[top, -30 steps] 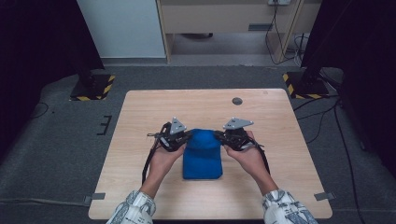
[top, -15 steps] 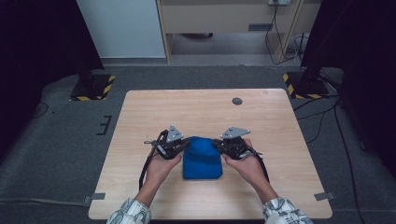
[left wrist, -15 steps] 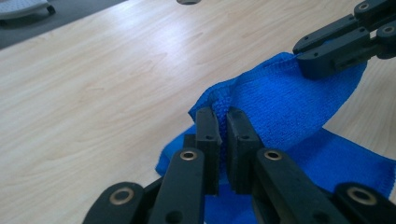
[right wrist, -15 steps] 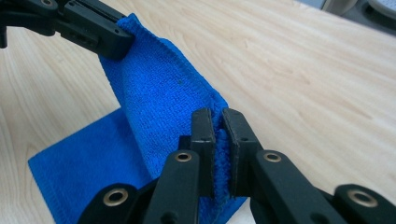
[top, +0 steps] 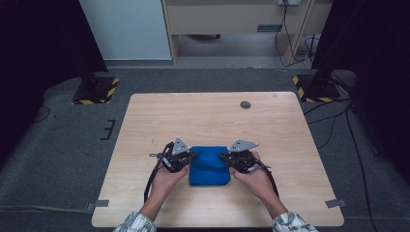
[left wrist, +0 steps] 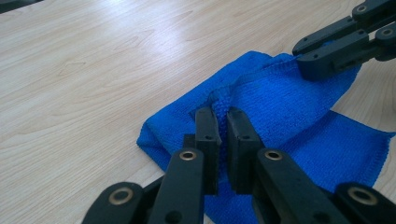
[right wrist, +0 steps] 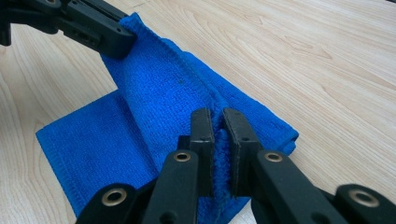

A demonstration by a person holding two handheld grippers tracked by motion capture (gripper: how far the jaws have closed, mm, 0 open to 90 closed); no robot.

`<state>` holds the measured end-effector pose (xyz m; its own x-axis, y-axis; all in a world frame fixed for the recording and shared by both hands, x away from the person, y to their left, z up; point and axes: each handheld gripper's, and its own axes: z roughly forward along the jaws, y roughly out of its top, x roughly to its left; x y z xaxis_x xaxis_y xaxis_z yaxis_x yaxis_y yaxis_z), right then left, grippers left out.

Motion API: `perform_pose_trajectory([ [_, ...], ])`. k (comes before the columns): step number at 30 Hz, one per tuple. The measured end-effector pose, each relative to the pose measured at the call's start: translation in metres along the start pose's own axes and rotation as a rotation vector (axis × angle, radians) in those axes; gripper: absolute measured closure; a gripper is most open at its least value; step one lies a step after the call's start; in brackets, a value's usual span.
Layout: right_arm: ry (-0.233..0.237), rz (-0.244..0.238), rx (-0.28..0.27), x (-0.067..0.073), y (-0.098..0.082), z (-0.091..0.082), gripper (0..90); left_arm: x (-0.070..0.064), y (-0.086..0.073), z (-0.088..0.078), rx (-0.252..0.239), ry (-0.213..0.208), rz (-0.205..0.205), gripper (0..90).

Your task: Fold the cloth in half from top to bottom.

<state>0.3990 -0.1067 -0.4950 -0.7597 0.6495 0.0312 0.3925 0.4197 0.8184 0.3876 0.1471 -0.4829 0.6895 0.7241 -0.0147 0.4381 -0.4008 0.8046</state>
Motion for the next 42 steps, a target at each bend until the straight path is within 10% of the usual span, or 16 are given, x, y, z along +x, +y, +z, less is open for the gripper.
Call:
perform_pose_trajectory([
  [42,0.028,-0.012,0.05,0.015,-0.023,-0.002,76.2,-0.017,-0.032,-0.004,0.016,-0.059,-0.037,70.4],
])
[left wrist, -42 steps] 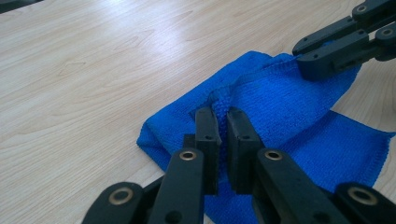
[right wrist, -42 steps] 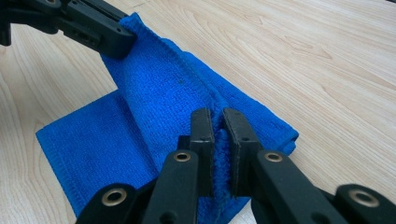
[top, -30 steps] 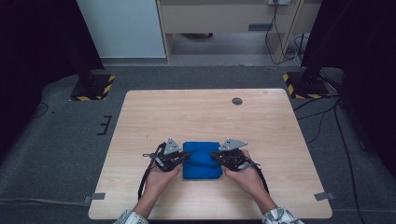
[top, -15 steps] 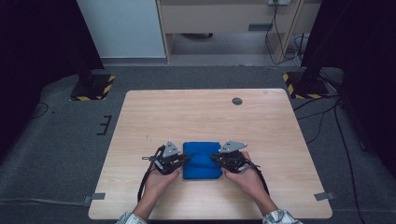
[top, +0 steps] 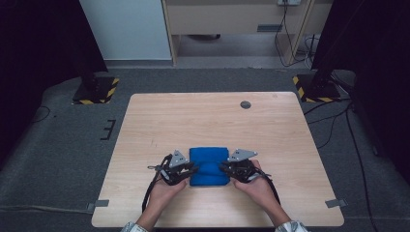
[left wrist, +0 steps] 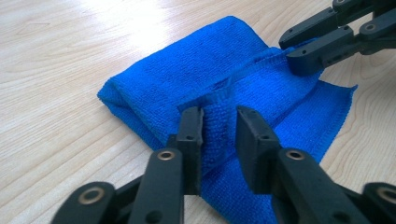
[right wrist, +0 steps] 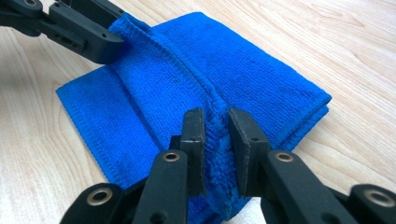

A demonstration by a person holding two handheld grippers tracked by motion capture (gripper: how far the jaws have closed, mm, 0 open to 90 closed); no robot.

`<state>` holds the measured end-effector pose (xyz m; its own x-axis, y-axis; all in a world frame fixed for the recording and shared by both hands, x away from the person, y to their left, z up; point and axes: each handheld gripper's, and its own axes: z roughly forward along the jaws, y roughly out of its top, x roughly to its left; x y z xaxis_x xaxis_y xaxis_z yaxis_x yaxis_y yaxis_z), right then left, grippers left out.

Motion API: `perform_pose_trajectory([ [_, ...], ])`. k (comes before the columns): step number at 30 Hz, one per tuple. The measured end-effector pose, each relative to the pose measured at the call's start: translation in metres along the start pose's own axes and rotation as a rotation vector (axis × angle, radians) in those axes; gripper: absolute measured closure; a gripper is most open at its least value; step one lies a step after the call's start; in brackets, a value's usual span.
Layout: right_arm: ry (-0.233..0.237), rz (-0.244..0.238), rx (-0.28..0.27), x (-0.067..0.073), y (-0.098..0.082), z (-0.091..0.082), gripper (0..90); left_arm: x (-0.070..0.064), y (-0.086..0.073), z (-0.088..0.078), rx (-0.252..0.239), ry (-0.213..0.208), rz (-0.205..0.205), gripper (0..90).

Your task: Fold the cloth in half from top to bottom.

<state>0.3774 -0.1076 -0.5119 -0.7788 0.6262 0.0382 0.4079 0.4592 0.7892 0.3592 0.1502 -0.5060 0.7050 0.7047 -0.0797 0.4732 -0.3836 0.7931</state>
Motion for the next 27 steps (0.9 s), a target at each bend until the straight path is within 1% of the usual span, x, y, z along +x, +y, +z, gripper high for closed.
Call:
perform_pose_trajectory([
  [2,0.003,-0.006,0.006,0.001,-0.001,0.0,75.3,-0.001,0.0,0.0,0.004,-0.003,-0.002,70.1],
  [5,0.006,0.001,0.01,0.002,-0.002,-0.001,72.4,-0.002,-0.001,0.0,0.003,0.003,-0.006,67.5],
  [7,0.005,0.004,0.011,0.003,-0.003,-0.002,70.3,-0.002,-0.002,-0.001,0.001,-0.002,-0.01,66.5],
  [11,0.014,0.004,0.012,0.005,-0.005,-0.003,69.9,-0.003,-0.004,-0.003,-0.002,-0.011,-0.013,65.7],
  [21,0.031,-0.004,0.02,0.01,-0.01,-0.005,70.3,-0.004,-0.008,-0.005,0.008,-0.027,-0.006,65.9],
  [27,0.037,-0.007,0.027,0.014,-0.013,-0.007,69.1,-0.005,-0.009,-0.006,0.01,-0.026,-0.001,65.8],
])
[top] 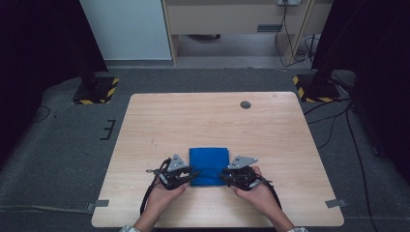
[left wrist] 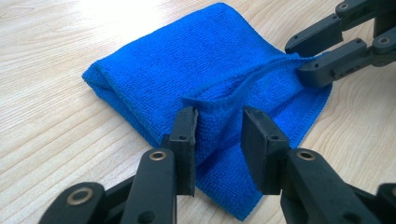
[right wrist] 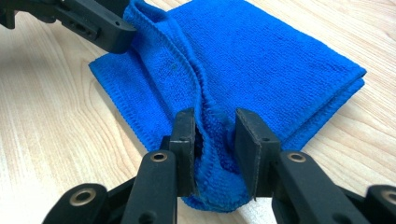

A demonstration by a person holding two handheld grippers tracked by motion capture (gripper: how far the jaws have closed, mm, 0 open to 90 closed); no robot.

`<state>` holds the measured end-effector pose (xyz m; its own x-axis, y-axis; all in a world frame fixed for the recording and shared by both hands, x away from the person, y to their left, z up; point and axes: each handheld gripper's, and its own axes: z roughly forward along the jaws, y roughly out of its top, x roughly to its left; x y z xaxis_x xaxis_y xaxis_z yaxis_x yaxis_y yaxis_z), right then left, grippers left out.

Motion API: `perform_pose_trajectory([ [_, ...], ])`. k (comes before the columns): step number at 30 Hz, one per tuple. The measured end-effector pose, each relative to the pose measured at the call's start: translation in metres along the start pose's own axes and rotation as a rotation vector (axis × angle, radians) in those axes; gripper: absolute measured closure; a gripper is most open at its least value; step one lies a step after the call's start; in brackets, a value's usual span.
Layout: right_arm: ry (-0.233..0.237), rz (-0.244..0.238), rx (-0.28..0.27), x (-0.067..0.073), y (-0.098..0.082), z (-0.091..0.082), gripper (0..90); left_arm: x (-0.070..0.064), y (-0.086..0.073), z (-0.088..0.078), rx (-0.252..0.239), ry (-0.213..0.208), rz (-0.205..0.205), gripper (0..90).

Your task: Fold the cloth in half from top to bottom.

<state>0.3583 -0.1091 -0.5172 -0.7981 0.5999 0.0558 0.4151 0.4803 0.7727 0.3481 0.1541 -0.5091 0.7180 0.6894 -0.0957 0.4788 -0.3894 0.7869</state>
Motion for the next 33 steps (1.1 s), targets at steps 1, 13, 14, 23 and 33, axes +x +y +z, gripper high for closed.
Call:
perform_pose_trajectory([
  [1,0.0,0.001,-0.001,0.001,0.0,-0.001,69.0,-0.001,0.0,0.0,0.0,0.0,0.004,65.8],
  [13,0.022,-0.011,0.006,0.006,-0.003,-0.008,65.8,-0.004,-0.008,-0.005,0.023,-0.012,0.025,64.8],
  [14,0.022,-0.012,0.007,0.007,-0.003,-0.008,65.6,-0.005,-0.008,-0.006,0.026,-0.013,0.028,64.8],
  [23,0.032,-0.015,0.023,0.007,-0.008,-0.012,64.7,-0.011,-0.012,-0.011,0.034,-0.026,0.049,63.5],
  [33,0.044,-0.013,0.022,0.01,-0.008,-0.017,62.4,-0.017,-0.014,-0.02,0.023,-0.038,0.057,61.5],
])
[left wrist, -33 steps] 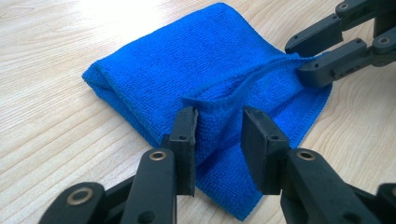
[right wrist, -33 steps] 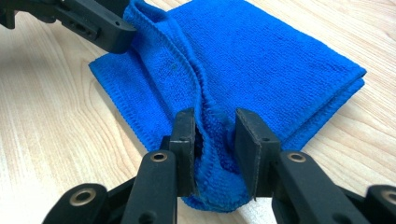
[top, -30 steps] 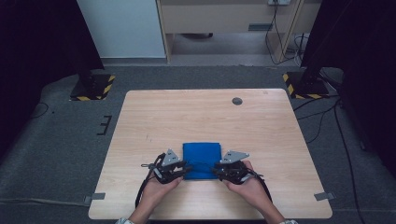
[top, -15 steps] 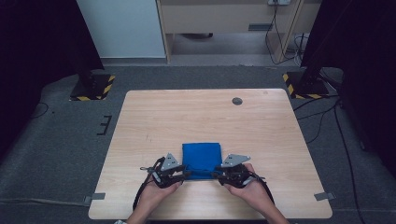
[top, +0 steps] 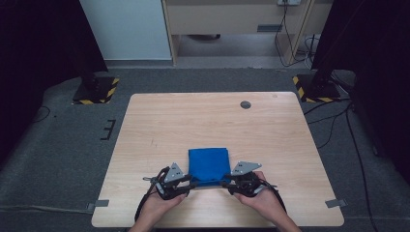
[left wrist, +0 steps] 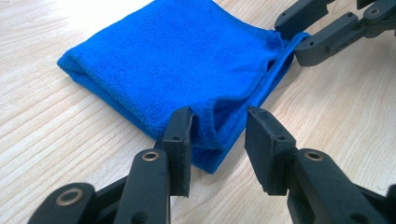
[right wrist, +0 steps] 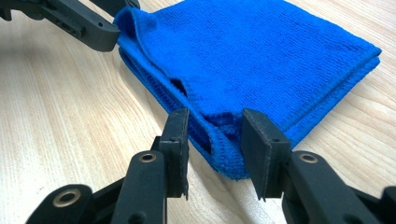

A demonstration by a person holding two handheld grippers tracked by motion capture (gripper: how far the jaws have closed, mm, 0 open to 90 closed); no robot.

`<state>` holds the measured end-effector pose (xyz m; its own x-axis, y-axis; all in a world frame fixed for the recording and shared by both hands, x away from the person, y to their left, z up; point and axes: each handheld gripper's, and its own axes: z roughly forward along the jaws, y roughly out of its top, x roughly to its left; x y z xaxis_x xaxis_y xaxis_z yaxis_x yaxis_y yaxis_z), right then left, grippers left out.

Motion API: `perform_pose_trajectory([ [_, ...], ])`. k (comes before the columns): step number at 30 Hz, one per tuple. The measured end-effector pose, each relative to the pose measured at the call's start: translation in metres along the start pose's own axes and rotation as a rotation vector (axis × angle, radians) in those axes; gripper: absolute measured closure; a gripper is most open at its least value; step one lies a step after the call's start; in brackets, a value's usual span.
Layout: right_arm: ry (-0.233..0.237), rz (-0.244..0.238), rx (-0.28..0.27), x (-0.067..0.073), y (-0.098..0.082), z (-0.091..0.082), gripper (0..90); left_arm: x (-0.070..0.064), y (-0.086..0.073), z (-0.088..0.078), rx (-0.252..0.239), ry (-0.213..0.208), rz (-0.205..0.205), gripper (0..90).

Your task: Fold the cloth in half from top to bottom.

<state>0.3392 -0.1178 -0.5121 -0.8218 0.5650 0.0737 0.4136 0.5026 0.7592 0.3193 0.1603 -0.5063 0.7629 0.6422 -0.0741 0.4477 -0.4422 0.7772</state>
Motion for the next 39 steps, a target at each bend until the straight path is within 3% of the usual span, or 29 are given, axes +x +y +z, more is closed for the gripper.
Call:
perform_pose_trajectory([
  [11,0.019,0.004,-0.014,0.004,0.007,-0.005,58.0,-0.004,0.007,-0.013,-0.024,-0.011,0.014,62.4],
  [24,-0.034,0.024,-0.049,-0.007,0.026,-0.006,48.4,0.016,0.026,-0.012,-0.049,0.057,-0.02,58.4],
  [28,-0.081,0.036,-0.072,-0.013,0.033,-0.008,38.1,0.022,0.032,-0.014,-0.048,0.084,-0.031,49.3],
  [34,-0.133,0.083,-0.084,-0.025,0.045,-0.009,26.4,0.031,0.046,-0.016,-0.05,0.103,-0.069,26.4],
  [39,-0.151,0.11,-0.067,-0.033,0.052,-0.004,16.9,0.038,0.056,-0.016,-0.054,0.118,-0.1,20.9],
])
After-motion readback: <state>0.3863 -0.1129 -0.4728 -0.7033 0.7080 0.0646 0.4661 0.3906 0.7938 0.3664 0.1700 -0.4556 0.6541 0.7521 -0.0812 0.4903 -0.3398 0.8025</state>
